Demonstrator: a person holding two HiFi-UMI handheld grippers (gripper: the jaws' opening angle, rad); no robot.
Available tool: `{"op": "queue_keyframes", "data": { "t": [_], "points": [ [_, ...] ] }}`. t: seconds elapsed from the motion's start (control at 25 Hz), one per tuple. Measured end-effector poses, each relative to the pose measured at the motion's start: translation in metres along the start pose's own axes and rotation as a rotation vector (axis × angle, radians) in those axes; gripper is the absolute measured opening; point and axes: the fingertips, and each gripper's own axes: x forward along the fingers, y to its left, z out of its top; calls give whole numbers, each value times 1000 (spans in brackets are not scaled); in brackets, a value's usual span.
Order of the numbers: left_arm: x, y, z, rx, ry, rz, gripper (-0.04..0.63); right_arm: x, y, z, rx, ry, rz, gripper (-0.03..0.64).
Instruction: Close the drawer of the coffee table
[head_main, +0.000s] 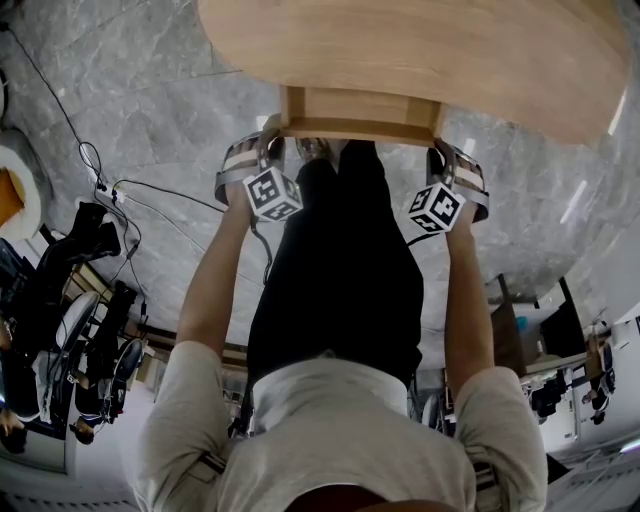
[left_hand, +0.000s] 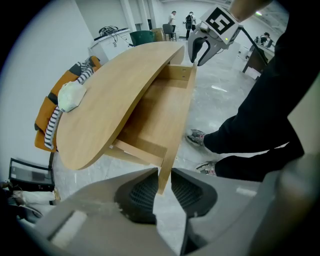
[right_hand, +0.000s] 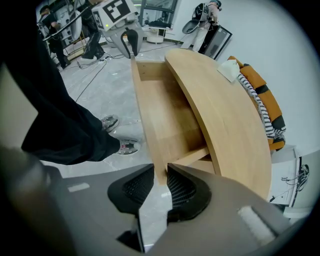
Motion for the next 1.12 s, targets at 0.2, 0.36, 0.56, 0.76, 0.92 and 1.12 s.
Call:
{"op": "queue_keyframes", "data": {
  "t": [0.2,0.36,0.56,0.76,0.92,1.12],
  "points": [
    [3,6,4,-3,4,-8,104,4,-6,1,-5,3,8,86],
    [2,7,5,-7,7,-12,104,4,-9,1,-5,5,12,86],
    [5,12,7,-23,13,-3,106,6,-15,2,-6,0,10,86],
    [9,23,6,-26,21,10,106,9,-21,7,6,0,5,86],
    [9,33,12,-57,5,21,106,5,-29,13,65,-34,-20,12],
    [5,75,37,-225,-93,106,18,4,-64,34,156,-97,-145,5]
  ]
}}
